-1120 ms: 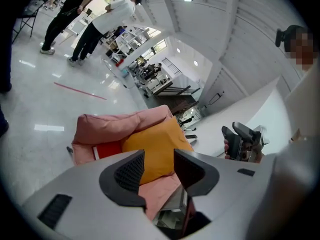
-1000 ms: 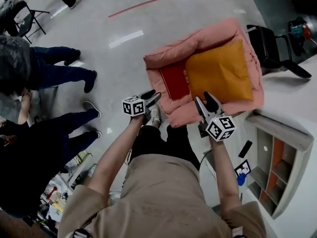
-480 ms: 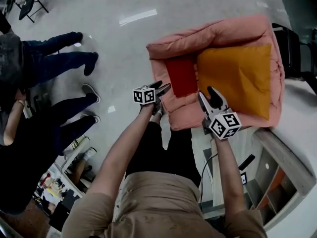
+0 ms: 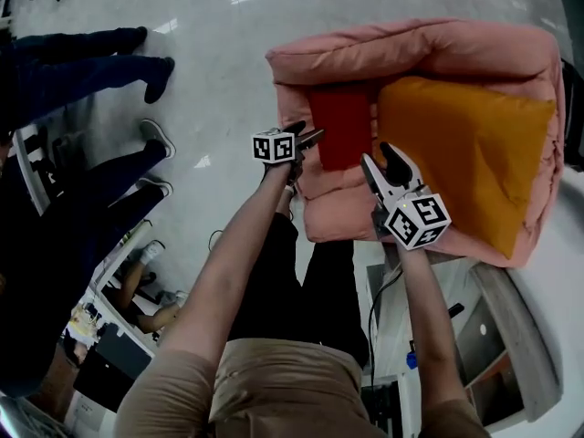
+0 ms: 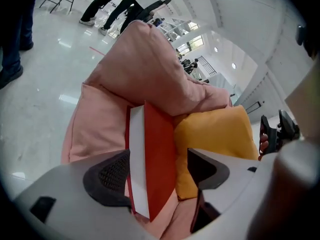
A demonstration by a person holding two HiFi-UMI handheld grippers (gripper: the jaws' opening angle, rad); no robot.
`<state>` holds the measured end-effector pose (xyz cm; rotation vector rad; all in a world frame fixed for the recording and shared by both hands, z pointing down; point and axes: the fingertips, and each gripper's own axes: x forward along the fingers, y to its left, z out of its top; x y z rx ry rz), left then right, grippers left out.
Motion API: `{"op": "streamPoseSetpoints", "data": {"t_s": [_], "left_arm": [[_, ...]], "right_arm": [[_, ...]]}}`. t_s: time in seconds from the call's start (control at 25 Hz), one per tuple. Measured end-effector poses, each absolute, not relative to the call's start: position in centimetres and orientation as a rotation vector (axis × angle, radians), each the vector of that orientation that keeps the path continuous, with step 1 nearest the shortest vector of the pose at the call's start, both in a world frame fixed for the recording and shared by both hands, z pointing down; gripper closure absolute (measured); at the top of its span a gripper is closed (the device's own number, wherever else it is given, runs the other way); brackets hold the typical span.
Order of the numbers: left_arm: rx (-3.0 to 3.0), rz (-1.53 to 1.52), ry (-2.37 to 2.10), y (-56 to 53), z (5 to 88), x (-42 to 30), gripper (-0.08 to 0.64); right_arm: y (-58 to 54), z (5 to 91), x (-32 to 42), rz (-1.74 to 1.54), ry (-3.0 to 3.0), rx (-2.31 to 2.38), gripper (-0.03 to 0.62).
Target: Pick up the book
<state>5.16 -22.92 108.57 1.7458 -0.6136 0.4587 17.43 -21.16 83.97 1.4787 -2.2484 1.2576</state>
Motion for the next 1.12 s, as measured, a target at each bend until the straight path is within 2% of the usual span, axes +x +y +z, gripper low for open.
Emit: {"op": "streamPoseSetpoints", "data": {"t_s": [0.4,0.76,1.12], "left_arm": [[1.691,0.505,-0.526,-21.7,114.4,8.4,0.134],[1.664,0.436,-0.556,-22.5,114.5,10.1,0.129],[1.765,0.583,-0.755,-22.0,110.7,12.5,0.13]], "right_arm": [[-21.2,87.1,18.2,1.311,-2.264,1.458,0.396],[-20.0,88.4,18.9,1.368,-2.242,1.492,0.396],[-19.0,89.2,18.9,1.398,-2.222,1.503,0.396]]}}
